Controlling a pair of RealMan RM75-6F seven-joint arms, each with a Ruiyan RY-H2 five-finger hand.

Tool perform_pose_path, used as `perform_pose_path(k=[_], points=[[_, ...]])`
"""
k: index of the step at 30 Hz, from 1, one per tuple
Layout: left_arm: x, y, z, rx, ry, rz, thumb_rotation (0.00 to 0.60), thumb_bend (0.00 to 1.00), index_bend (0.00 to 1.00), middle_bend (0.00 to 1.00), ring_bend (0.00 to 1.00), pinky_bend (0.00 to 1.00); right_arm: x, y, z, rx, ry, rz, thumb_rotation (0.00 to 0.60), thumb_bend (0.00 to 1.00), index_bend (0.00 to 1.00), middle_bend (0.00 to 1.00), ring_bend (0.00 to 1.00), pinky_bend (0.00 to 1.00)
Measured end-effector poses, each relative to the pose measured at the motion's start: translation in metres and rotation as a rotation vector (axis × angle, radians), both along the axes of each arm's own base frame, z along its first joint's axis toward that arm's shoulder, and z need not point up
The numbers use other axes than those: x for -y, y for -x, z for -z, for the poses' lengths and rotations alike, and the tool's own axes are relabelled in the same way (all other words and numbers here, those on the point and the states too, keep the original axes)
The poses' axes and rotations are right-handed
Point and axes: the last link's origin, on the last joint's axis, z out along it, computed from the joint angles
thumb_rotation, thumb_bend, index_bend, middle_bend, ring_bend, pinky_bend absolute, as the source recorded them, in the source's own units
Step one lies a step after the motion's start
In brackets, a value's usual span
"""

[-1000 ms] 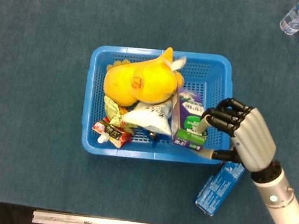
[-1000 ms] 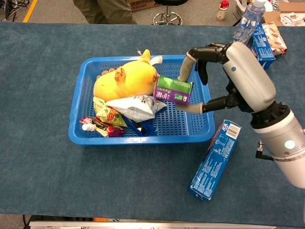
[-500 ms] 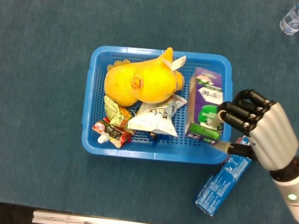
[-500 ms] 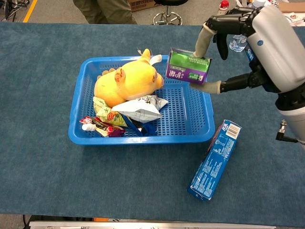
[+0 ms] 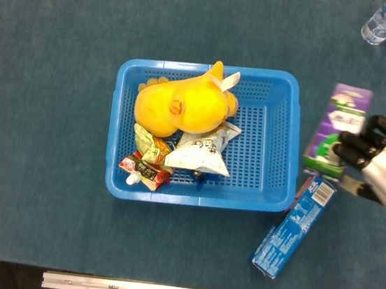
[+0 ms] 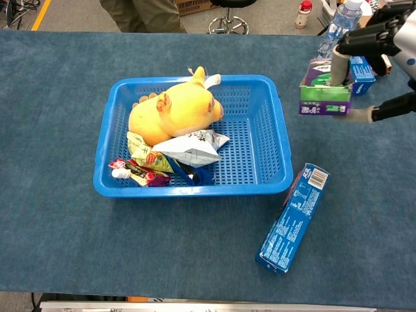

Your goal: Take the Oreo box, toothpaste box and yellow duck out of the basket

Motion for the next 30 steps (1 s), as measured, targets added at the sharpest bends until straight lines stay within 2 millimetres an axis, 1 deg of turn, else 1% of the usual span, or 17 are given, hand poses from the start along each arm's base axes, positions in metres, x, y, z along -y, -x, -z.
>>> perform_pose_path(k=[4,6,10,11,15,18,23,26,30], points=[[0.0,0.0,0.0,0.004,-0.002,0.0,0.6,0.36,0.31,0.31,0.29,0.51,-0.007,0.013,-0.016,-0.09,-0.001,0.051,0.6,0.0,0.71,0.72,0.75,0.51],[0.0,-0.001,-0.001,0.008,-0.004,0.001,0.6,0.36,0.31,0.31,0.29,0.51,-0.011,0.018,-0.02,-0.115,0.002,0.068,0.6,0.0,0.71,0.71,0.75,0.51],[0.0,0.0,-0.002,0.011,-0.007,-0.001,0.6,0.36,0.31,0.31,0.29,0.51,-0.017,0.024,-0.03,-0.151,0.007,0.091,0.6,0.0,0.69,0.67,0.72,0.51],[0.0,0.0,-0.002,0.011,-0.007,-0.001,0.6,0.36,0.31,0.31,0.29,0.51,-0.018,0.025,-0.032,-0.159,0.01,0.095,0.6,0.0,0.66,0.66,0.71,0.51],[0.0,0.0,-0.002,0.009,-0.006,0.0,0.6,0.36,0.31,0.31,0.29,0.51,-0.024,0.029,-0.041,-0.207,0.028,0.113,0.6,0.0,0.49,0.59,0.66,0.51],[0.0,0.0,-0.002,0.008,-0.005,0.0,0.6,0.36,0.31,0.31,0.29,0.51,-0.027,0.031,-0.048,-0.244,0.046,0.136,0.6,0.0,0.37,0.52,0.62,0.51],[0.0,0.0,-0.001,0.006,-0.004,-0.001,0.6,0.36,0.31,0.31,0.29,0.51,-0.029,0.035,-0.054,-0.283,0.055,0.17,0.6,0.0,0.28,0.41,0.55,0.51],[0.0,0.0,-0.002,0.007,-0.006,-0.001,0.6,0.36,0.31,0.31,0.29,0.51,-0.029,0.034,-0.055,-0.284,0.056,0.171,0.6,0.0,0.26,0.38,0.52,0.51],[0.0,0.0,-0.002,0.008,-0.008,-0.001,0.6,0.36,0.31,0.31,0.29,0.51,-0.028,0.033,-0.054,-0.275,0.055,0.166,0.6,0.0,0.26,0.37,0.47,0.51]])
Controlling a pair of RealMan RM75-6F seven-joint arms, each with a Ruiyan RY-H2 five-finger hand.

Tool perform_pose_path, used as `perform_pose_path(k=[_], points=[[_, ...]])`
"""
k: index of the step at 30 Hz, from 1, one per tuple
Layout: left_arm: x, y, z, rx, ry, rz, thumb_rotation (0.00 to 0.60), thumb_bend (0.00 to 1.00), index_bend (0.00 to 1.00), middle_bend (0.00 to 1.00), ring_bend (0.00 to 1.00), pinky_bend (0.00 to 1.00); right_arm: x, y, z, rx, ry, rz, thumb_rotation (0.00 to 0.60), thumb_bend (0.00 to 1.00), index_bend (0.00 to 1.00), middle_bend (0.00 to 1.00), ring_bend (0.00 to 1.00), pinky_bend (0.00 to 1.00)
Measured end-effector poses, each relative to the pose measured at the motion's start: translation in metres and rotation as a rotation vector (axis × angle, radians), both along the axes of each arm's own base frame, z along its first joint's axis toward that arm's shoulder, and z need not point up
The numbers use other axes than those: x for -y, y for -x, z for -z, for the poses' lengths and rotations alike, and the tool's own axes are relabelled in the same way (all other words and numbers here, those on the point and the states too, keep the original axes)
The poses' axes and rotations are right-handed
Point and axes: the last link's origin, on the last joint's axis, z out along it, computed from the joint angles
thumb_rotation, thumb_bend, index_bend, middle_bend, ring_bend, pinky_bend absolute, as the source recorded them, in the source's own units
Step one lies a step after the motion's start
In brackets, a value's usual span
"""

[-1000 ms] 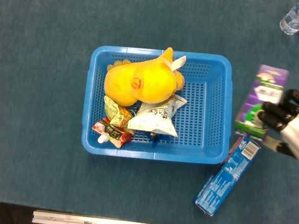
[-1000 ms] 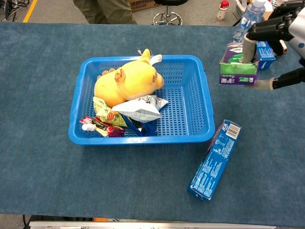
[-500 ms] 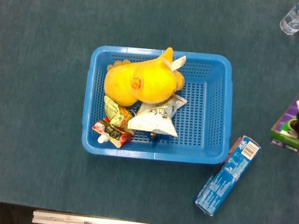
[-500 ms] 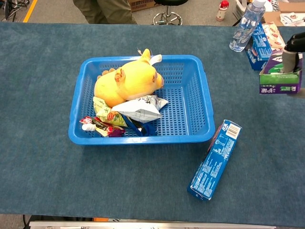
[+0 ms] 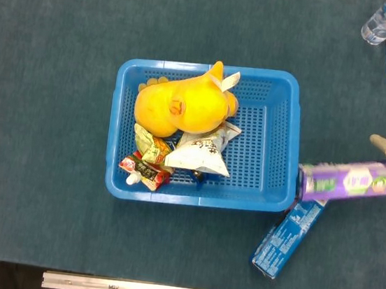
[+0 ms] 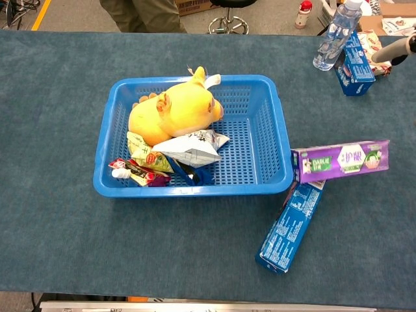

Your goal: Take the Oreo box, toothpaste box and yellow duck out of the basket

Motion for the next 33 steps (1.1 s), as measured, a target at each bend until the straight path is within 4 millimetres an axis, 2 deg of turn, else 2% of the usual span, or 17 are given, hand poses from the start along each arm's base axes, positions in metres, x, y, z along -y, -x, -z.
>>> perform_pose_path(k=[6,12,20,28,33], points=[[0.0,0.0,0.0,-0.001,0.003,-0.001,0.6,0.36,0.31,0.31,0.29,0.51,0.003,-0.002,0.006,0.038,-0.018,0.003,0.6,0.0,0.26,0.37,0.43,0.51],[0.0,0.002,0.0,-0.002,0.003,-0.006,0.6,0.36,0.31,0.31,0.29,0.51,0.01,-0.011,0.024,0.123,-0.072,-0.02,0.6,0.0,0.26,0.36,0.38,0.51],[0.0,0.002,-0.001,0.004,-0.002,-0.005,0.6,0.36,0.31,0.31,0.29,0.51,0.028,-0.029,0.065,0.21,-0.167,-0.079,0.6,0.0,0.26,0.3,0.29,0.45],[0.001,0.002,-0.001,0.003,0.0,-0.006,0.6,0.36,0.31,0.31,0.29,0.51,0.06,-0.059,0.109,0.235,-0.244,-0.187,0.6,0.0,0.26,0.29,0.29,0.45],[0.001,0.002,-0.001,0.001,0.001,-0.007,0.6,0.36,0.31,0.31,0.29,0.51,0.078,-0.072,0.127,0.243,-0.251,-0.216,0.6,0.0,0.26,0.29,0.29,0.45]])
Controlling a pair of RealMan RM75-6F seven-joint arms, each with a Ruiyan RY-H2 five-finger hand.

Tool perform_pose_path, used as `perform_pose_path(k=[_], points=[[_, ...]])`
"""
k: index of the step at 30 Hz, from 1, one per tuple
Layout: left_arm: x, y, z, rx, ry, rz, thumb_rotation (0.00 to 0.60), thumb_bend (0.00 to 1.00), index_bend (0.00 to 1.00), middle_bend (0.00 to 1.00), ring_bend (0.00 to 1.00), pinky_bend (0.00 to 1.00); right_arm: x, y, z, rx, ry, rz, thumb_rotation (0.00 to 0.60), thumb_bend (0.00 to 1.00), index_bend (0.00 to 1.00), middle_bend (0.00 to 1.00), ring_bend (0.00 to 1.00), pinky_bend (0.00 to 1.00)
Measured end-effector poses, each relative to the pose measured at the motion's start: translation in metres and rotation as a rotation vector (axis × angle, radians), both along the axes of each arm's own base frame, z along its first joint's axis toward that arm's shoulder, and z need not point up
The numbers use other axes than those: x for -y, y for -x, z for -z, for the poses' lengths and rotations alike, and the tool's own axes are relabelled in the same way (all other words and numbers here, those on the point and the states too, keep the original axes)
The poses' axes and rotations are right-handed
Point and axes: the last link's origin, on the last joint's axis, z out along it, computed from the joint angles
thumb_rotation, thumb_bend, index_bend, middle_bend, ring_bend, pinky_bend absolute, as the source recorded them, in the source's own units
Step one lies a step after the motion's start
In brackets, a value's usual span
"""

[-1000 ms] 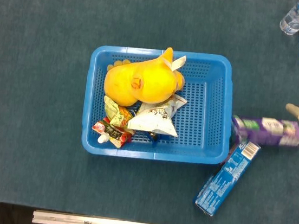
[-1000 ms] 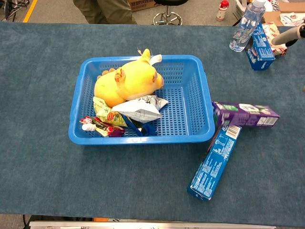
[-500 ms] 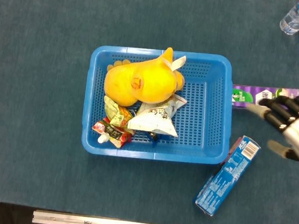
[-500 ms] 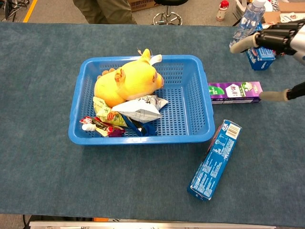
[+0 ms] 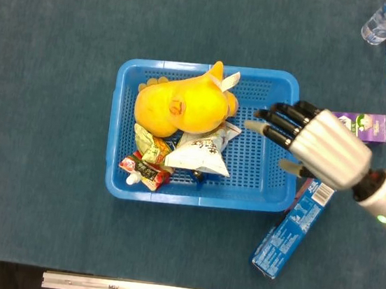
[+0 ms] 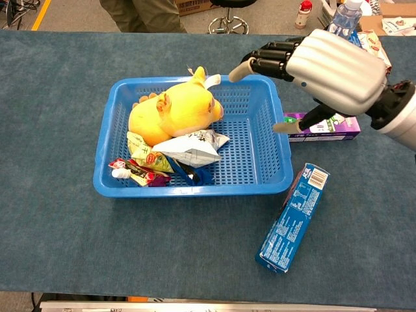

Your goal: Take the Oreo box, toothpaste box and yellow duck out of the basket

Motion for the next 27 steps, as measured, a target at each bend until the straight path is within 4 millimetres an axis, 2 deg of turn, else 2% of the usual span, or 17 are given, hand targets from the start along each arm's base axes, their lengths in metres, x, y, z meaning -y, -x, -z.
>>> perform_pose_path(k=[10,27], points=[[0.0,0.001,-0.001,0.001,-0.001,-0.002,0.6,0.36,0.31,0.31,0.29,0.51,0.025,-0.007,0.026,0.046,0.005,0.013,0.6,0.0,0.26,0.29,0.29,0.45],[0.001,0.001,-0.001,-0.002,-0.001,-0.002,0.6,0.36,0.31,0.31,0.29,0.51,0.049,-0.014,0.069,0.101,-0.028,-0.011,0.6,0.0,0.26,0.27,0.27,0.44]])
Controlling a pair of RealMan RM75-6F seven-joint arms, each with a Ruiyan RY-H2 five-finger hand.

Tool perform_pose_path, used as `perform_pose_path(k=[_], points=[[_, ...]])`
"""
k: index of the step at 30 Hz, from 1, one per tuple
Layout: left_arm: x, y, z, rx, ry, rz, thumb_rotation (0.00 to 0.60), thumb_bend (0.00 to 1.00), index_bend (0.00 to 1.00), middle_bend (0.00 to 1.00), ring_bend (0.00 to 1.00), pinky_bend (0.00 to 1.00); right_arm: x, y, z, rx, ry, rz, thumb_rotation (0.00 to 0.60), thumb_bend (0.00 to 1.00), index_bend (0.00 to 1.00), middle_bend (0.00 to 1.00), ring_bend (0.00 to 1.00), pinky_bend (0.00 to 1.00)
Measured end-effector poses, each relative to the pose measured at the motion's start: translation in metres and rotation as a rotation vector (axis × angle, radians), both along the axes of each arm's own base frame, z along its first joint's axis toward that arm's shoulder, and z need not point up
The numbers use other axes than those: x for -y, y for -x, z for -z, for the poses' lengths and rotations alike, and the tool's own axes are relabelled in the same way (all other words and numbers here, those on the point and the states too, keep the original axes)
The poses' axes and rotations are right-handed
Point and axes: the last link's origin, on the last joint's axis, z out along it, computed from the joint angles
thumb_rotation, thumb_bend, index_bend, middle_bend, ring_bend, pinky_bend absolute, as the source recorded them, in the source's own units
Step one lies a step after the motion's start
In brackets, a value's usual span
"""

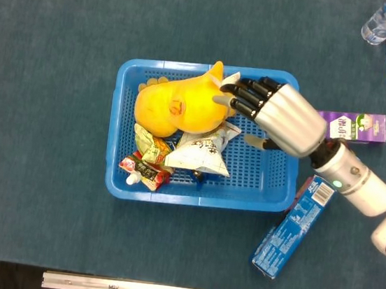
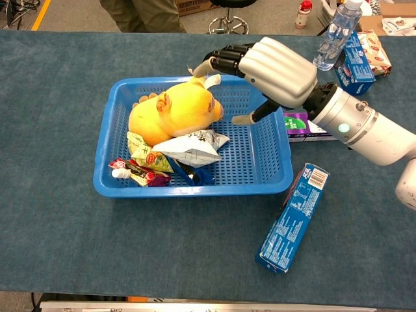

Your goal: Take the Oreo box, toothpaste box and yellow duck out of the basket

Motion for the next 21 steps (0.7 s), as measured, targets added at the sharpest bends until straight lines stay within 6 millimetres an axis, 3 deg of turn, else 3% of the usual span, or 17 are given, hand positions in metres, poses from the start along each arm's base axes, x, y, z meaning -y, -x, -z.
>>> perform_pose_path(k=[21], points=[[0.001,0.0,0.002,-0.008,0.007,-0.004,0.6,0.36,0.31,0.31,0.29,0.51,0.024,-0.021,0.044,0.04,-0.021,0.01,0.6,0.0,0.25,0.27,0.27,0.44]])
